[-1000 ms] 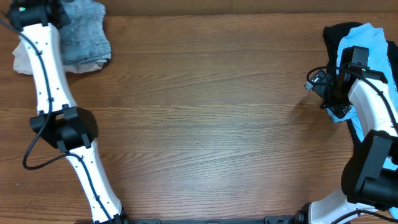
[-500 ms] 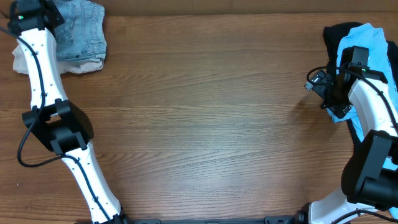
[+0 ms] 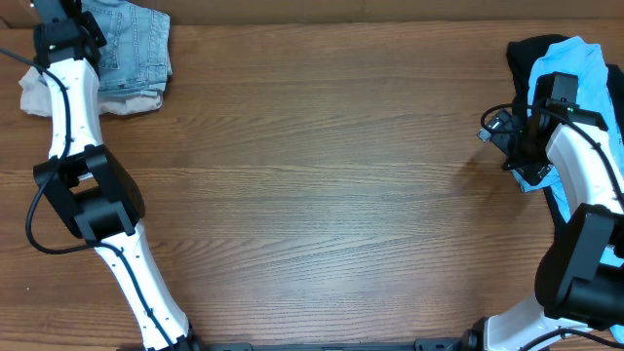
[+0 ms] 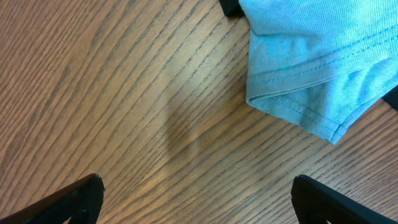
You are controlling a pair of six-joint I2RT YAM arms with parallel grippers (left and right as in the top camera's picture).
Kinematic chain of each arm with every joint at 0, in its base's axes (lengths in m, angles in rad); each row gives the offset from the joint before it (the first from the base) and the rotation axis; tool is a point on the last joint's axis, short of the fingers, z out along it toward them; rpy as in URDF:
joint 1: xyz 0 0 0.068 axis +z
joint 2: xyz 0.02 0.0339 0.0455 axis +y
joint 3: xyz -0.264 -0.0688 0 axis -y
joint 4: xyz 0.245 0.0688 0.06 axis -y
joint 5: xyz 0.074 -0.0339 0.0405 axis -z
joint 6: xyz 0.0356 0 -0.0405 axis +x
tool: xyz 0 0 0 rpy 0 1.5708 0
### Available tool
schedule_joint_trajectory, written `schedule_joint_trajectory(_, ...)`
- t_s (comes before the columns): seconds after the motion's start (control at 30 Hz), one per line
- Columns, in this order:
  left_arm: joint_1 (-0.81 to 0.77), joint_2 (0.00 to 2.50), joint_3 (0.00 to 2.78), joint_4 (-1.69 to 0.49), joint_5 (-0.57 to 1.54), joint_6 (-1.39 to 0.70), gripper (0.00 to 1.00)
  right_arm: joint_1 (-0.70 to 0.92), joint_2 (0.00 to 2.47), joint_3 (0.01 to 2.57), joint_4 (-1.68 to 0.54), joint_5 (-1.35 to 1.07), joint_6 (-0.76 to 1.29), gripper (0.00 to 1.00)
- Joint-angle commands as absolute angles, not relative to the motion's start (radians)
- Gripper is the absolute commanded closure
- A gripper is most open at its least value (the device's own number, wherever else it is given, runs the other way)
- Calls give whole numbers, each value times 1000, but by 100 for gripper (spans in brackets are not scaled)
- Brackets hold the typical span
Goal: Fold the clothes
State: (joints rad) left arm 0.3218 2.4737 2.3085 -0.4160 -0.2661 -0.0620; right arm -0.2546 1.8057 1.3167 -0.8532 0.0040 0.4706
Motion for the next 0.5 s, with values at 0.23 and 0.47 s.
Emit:
schedule_joint_trajectory(0.23, 348, 2416, 2288, -337, -270, 5, 63, -253, 1799, 1342, -849, 6, 467, 0)
schedule_joint_trajectory(0.47, 355, 2408, 2289, -339, -306, 4, 43, -253, 1799, 1342, -849, 6, 467, 0)
